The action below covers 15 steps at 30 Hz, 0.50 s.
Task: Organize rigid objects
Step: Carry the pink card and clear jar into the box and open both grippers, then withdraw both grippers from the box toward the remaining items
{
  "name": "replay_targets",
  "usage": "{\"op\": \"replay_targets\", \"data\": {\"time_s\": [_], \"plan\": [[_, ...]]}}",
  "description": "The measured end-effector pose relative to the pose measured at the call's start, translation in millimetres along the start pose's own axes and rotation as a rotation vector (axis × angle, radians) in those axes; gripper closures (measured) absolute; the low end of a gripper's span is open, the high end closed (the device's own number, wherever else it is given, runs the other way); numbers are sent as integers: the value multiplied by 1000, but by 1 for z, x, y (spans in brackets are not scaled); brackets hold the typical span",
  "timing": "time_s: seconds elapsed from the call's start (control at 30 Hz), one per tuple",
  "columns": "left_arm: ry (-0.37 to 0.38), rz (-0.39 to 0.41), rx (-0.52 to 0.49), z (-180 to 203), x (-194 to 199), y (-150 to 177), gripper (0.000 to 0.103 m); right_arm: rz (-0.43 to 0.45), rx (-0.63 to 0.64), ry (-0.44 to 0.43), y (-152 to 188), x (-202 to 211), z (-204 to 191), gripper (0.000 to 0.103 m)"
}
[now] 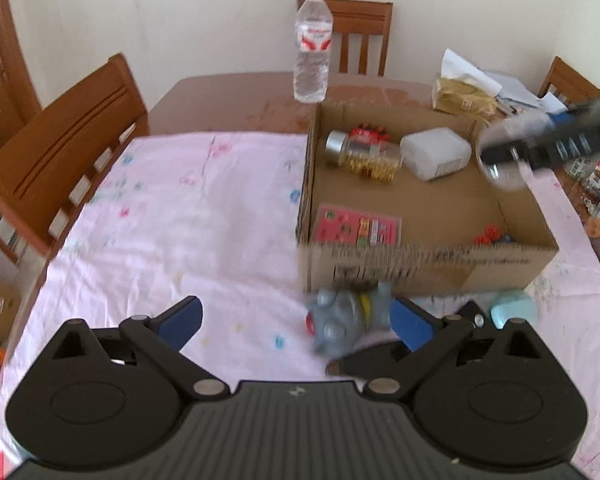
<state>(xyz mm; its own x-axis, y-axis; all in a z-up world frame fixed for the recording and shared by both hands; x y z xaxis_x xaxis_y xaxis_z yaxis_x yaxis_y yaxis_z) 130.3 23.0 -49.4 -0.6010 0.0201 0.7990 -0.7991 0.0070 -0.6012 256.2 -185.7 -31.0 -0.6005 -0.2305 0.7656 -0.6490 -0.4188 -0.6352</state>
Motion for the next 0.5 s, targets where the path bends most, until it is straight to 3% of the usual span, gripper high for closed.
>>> {"op": "replay_targets", "data": {"time_s": [0.07,0.13,0.5], "plan": [[-12,-6,16,1,3,6,3,18,-18,7,-6,-4,4,9],[-25,-10,35,2,6,11,3,46,-25,15,-11,-7,6,0],[-45,-17,60,5,15,20,3,35,-63,17,4,1,2,0]]}}
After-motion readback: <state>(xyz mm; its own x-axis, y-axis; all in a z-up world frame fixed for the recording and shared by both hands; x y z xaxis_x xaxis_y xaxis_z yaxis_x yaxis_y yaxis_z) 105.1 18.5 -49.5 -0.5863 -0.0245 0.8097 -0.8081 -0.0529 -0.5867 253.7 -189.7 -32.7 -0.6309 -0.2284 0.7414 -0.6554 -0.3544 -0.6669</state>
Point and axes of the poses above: each gripper's, at about its wrist camera, not at the fingertips, and x roughly against the way its jaws point, z to its right, y to its underside, the point moved 1 cm from there along -x, roughly the way its jaws point, and after that the axes turned 2 degrees about y, right-handed, at the moved point
